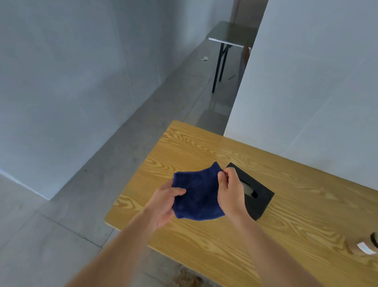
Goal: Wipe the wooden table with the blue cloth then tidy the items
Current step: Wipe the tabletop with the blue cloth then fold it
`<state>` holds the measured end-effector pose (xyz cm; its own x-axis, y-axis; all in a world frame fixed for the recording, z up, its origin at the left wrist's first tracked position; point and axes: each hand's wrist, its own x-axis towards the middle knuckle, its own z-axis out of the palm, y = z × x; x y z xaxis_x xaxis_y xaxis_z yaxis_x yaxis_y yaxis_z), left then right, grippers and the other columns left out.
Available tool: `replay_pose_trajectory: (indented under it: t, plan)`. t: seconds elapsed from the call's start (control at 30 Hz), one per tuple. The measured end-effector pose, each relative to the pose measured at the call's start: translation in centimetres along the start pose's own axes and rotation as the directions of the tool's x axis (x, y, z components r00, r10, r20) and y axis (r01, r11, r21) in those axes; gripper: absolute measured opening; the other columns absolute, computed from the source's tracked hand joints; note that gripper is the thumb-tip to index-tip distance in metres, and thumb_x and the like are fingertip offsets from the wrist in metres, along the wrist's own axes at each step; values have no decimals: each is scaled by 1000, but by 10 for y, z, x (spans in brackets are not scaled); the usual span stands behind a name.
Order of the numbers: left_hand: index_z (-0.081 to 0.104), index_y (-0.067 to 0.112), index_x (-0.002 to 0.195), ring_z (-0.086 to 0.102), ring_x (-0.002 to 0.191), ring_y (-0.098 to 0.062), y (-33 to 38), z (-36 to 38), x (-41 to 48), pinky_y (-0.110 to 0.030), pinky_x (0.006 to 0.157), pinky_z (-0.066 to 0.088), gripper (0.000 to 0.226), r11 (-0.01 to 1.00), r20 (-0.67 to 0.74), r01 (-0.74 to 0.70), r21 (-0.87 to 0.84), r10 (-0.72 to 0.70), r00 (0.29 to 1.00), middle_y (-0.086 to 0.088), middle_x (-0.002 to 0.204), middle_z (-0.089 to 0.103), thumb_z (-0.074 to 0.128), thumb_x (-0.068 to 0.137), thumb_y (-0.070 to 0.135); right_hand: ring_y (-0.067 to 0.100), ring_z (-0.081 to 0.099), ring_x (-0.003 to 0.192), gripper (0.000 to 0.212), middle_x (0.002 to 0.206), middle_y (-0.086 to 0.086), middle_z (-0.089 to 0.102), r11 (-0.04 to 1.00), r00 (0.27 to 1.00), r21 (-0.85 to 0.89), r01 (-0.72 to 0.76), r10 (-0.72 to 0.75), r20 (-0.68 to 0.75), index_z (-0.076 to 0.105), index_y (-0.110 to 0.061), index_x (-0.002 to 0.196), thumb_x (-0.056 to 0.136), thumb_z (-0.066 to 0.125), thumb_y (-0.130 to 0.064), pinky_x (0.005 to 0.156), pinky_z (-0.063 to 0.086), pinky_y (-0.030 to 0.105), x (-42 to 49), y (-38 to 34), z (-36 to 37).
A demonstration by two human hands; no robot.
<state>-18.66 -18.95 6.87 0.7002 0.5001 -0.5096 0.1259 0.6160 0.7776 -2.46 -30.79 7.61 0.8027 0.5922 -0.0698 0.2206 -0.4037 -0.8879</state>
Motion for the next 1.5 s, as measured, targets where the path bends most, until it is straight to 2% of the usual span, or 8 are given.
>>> replay_pose_trajectory:
  t: [0.3,0.4,0.6,0.97,1.07,1.17,1.33,1.5]
  plan:
    - [70,30,119,75,99,-10,36,16,70,-28,77,58,32,926,-176,-91,366,165,971,8,107,80,47,104,15,21,64,80,20,89,2,67,998,997,39,-44,41,69,57,-20,98,111,45,-30,69,51,38,81,3,15]
    - [68,35,112,75,92,-6,49,13,92,-23,69,57,31,891,-178,-120,438,216,960,13,100,79,44,104,17,18,61,76,20,86,-1,66,999,998,28,-26,24,63,56,-22,96,111,45,-28,63,48,32,106,4,26]
    - [59,35,116,70,95,-16,72,-10,150,-41,83,60,23,771,-171,-80,632,239,956,4,105,73,41,107,24,7,51,60,21,74,-6,60,1000,998,-20,-17,18,53,51,-34,95,112,41,-29,52,38,20,153,5,59]
    - [49,31,141,64,93,-7,109,-94,300,-27,70,45,36,637,-54,-88,766,200,978,18,105,65,41,108,20,8,59,65,21,78,-6,64,987,985,-57,-148,142,-93,49,-38,97,112,36,-32,53,43,24,251,19,166]
    - [50,31,140,68,101,-17,117,-114,344,-33,78,52,36,652,-25,-91,752,166,986,11,108,68,40,108,18,13,60,69,19,79,-5,63,977,972,-61,-202,193,-131,48,-37,99,112,36,-33,57,40,30,281,28,195]
    - [47,39,141,67,95,-10,120,-127,380,-30,77,53,40,638,19,-117,761,159,987,15,105,69,38,108,17,15,59,68,17,77,-4,62,970,963,-78,-230,215,-165,49,-32,101,112,36,-32,57,39,31,309,40,215]
    - [36,38,154,68,86,-21,122,-134,430,-45,75,57,48,519,44,-139,843,190,981,1,102,71,34,110,19,14,60,69,18,78,-5,63,961,955,-132,-243,213,-204,49,-32,97,111,38,-33,55,40,30,341,61,236]
    - [12,50,153,57,70,-13,117,-140,444,-33,51,41,56,268,46,-137,954,318,947,6,104,55,35,109,25,26,65,93,20,112,3,66,918,953,-288,-273,216,-214,55,-18,119,111,40,-29,63,42,31,355,72,240]
